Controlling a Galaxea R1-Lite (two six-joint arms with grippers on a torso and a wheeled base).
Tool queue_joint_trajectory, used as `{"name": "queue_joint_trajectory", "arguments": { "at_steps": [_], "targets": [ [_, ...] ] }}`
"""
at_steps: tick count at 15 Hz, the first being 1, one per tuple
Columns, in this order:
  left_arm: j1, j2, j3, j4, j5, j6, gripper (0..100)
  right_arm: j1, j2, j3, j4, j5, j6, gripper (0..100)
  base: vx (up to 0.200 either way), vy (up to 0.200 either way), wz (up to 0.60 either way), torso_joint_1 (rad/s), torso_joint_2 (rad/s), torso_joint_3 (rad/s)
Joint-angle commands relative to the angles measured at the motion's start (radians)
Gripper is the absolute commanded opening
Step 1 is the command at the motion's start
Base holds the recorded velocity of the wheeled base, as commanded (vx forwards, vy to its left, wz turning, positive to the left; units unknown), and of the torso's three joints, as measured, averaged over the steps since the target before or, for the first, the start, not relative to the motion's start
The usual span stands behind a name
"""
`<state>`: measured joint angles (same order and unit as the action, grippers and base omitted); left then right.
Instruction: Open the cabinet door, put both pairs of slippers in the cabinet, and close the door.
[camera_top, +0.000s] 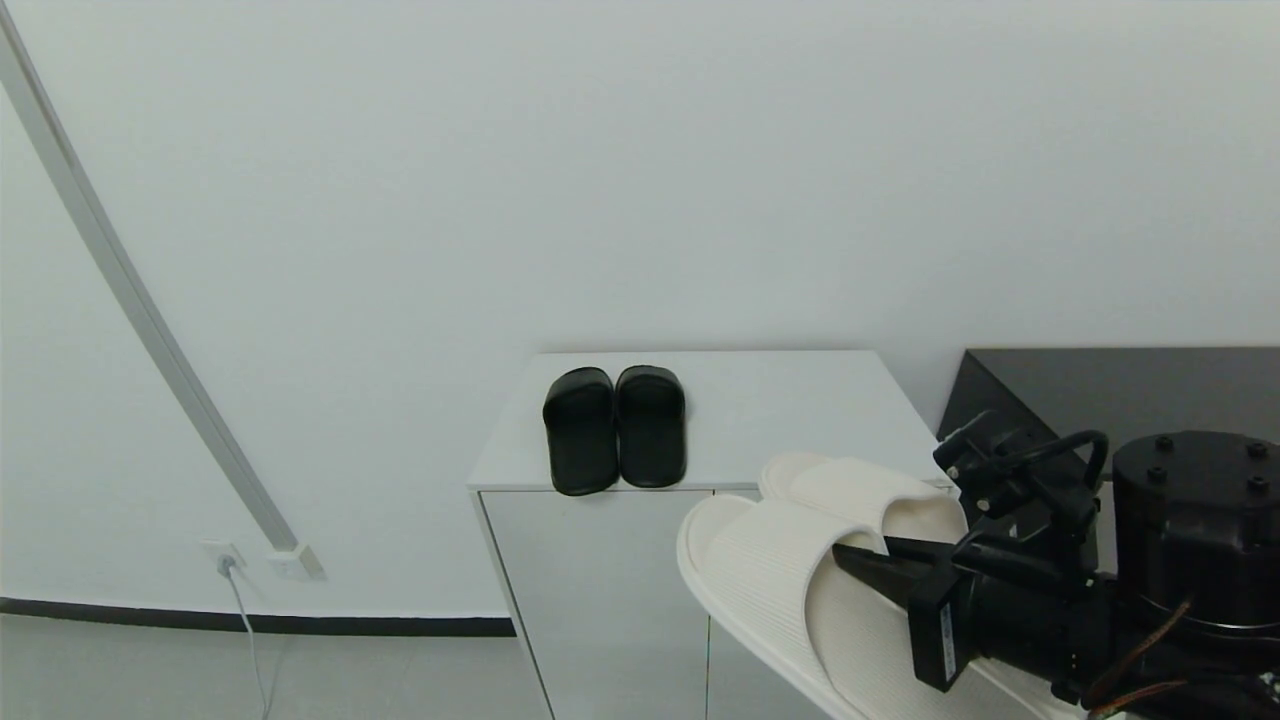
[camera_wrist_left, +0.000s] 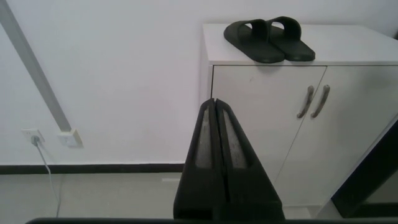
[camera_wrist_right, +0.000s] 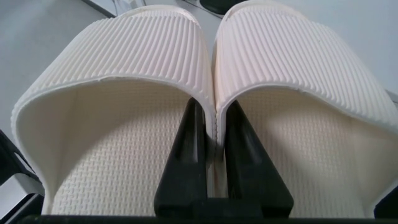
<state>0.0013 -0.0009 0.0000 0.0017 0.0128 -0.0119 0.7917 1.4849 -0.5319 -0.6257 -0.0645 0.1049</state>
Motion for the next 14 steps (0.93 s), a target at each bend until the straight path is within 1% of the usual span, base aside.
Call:
{"name": "queue_joint_trajectory", "arguments": {
  "at_steps": [1, 3, 5, 6, 12, 14],
  "targets": [
    [0.0, 0.001, 0.0, 0.0, 0.0, 0.0, 0, 0.0, 0.0, 0.001, 0.0, 0.0, 0.001, 0, 0.0, 0.0, 0.0, 0.0, 0.0, 0.0],
    [0.0, 0.001, 0.0, 0.0, 0.0, -0.002, 0, 0.001, -0.003, 0.004, 0.0, 0.0, 0.001, 0, 0.0, 0.0, 0.0, -0.045, 0.09, 0.052],
    [0.0, 0.001, 0.0, 0.0, -0.002, -0.002, 0, 0.001, -0.008, 0.004, 0.0, 0.0, -0.001, 0, 0.0, 0.0, 0.0, -0.146, 0.33, 0.178],
    [0.0, 0.001, 0.0, 0.0, -0.002, -0.005, 100, 0.001, -0.006, 0.004, 0.0, 0.0, -0.001, 0, 0.0, 0.0, 0.0, -0.159, 0.35, 0.188],
    [0.0, 0.001, 0.0, 0.0, 0.0, -0.003, 100, 0.003, -0.005, 0.007, 0.0, 0.002, -0.01, 0, 0.0, 0.0, 0.0, -0.164, 0.38, 0.21],
    [0.0, 0.001, 0.0, 0.0, 0.0, -0.003, 100, 0.003, -0.003, 0.006, 0.0, 0.002, -0.01, 0, 0.0, 0.0, 0.0, -0.222, 0.51, 0.288]
  ]
}}
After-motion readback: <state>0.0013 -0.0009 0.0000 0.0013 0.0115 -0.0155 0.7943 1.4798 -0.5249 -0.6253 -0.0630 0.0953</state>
